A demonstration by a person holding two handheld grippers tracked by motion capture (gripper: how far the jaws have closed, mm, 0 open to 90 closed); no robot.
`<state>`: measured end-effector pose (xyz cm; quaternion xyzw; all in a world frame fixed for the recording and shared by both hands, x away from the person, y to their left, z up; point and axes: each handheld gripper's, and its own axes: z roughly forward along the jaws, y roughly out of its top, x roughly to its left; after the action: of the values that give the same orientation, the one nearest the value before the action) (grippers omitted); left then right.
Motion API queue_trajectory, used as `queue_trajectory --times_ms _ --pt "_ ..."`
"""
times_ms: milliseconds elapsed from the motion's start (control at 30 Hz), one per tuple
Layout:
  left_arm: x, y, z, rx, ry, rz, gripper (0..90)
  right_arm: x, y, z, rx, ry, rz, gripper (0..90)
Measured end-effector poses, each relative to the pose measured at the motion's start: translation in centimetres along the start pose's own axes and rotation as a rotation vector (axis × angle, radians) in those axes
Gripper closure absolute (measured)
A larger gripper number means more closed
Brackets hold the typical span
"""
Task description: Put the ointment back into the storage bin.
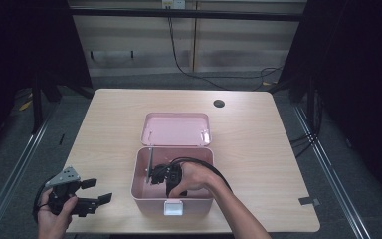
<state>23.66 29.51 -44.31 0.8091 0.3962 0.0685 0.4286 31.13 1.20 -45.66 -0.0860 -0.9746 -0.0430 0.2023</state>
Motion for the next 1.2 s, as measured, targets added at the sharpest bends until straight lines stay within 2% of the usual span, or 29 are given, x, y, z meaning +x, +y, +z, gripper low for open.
queue_trajectory --times_ms 233,367,433,600,767,1000,1200 --pt "0.0 0.0 0.0 0.000 -0.002 0.000 16.6 0.2 0.1 -0.3 -0.010 -0.010 0.006 69.3" --pt "0.0 0.0 0.0 0.000 -0.003 -0.001 16.6 0.5 -0.1 -0.8 -0.027 -0.020 0.008 69.0" --pt "0.0 0.0 0.0 0.001 -0.003 0.000 16.6 0.7 -0.3 -1.4 -0.039 -0.042 0.003 69.0" --pt "0.0 0.0 0.1 0.002 -0.002 -0.001 16.6 0.9 -0.8 -2.2 -0.059 -0.043 0.013 68.0" --pt "0.0 0.0 0.1 0.001 0.001 -0.002 16.6 1.0 -1.3 -3.0 -0.103 -0.051 0.024 66.2" --pt "0.0 0.0 0.0 0.002 -0.003 -0.003 16.6 1.4 -1.7 -4.4 -0.156 -0.090 0.035 65.4" --pt "0.0 0.0 0.1 0.001 -0.004 -0.003 16.6 1.5 -2.1 -4.9 -0.173 -0.099 0.041 65.4"
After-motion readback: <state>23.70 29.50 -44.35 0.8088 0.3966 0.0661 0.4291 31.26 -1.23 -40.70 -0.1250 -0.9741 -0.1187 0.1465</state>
